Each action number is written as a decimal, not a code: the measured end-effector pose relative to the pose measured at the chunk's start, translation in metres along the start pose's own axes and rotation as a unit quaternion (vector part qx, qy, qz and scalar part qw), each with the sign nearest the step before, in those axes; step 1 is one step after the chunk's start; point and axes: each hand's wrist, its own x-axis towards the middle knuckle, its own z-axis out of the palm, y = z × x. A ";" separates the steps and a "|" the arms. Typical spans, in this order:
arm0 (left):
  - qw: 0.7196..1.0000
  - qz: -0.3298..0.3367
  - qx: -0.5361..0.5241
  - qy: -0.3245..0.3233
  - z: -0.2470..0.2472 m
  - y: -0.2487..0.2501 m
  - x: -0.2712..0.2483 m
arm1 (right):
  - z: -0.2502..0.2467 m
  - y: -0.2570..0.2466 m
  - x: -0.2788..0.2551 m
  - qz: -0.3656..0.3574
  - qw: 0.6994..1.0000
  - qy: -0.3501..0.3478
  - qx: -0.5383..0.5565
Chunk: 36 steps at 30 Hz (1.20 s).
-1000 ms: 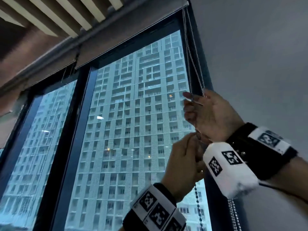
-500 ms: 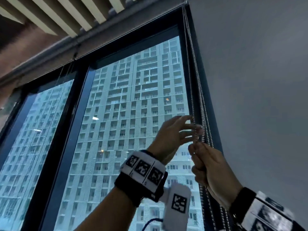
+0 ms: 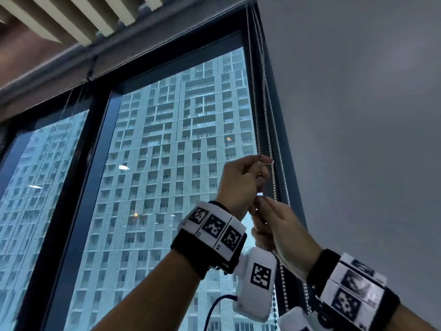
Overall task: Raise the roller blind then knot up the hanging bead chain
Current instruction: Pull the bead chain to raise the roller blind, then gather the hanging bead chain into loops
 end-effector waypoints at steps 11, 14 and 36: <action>0.998 -0.008 0.055 -0.027 -0.006 -0.012 -0.016 | -0.015 0.001 0.002 0.046 0.995 -0.048 -0.076; 0.999 -0.011 0.038 -0.031 -0.006 -0.010 -0.018 | -0.015 0.001 0.001 0.056 0.994 -0.065 -0.071; 0.999 -0.033 0.020 -0.034 -0.031 -0.014 -0.013 | -0.040 0.016 0.069 0.189 0.969 0.111 -0.118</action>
